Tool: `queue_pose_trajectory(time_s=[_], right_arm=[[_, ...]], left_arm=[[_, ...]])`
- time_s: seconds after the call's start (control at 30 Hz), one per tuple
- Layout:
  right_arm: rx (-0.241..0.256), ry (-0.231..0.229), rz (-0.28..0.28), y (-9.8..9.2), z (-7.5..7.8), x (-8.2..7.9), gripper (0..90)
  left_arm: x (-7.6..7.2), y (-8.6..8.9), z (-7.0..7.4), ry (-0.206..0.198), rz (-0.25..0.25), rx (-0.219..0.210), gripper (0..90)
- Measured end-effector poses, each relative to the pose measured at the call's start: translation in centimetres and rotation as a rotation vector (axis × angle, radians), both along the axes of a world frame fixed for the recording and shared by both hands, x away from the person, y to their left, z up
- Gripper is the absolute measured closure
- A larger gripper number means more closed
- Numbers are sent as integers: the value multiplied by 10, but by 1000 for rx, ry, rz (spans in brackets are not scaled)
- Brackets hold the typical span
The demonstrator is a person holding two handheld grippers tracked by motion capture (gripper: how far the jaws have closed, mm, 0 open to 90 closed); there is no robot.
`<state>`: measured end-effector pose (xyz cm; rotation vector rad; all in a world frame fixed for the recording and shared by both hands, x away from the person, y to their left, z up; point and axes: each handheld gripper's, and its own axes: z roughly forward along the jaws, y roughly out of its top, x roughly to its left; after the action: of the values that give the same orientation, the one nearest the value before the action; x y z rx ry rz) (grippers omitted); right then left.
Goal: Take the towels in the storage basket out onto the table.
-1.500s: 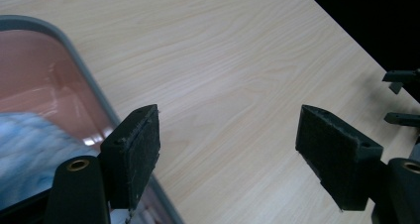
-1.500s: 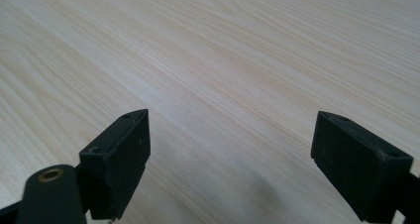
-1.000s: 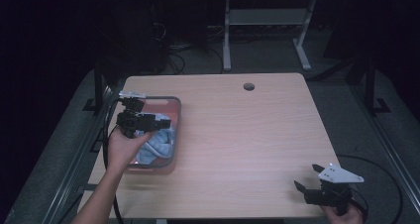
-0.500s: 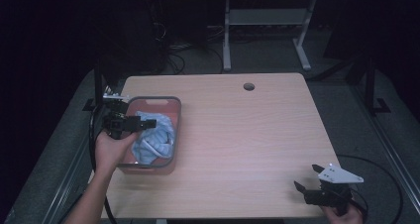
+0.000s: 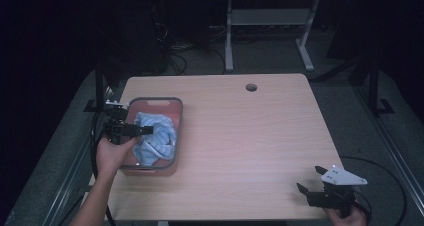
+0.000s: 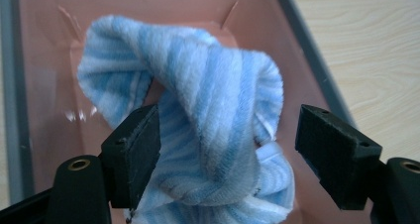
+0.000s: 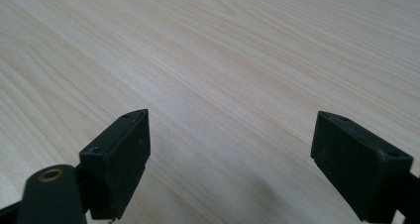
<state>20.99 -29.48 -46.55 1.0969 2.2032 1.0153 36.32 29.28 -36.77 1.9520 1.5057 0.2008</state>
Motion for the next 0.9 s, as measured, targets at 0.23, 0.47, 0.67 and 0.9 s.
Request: queue_pose_trajectory(time_s=[0.23, 0.47, 0.67, 0.9], right_arm=[[1, 0, -2, 0, 0, 0, 148], [4, 3, -4, -1, 1, -1, 148], [7, -4, -4, -1, 1, -1, 149], [4, -7, -4, -2, 1, -1, 149]], left_arm=[[7, -10, -14, 44, 2, 33, 326], [13, -13, -21, 76, 21, 83, 415], [14, -17, -25, 84, 17, 137, 582], [12, -17, -25, 71, 11, 125, 727]])
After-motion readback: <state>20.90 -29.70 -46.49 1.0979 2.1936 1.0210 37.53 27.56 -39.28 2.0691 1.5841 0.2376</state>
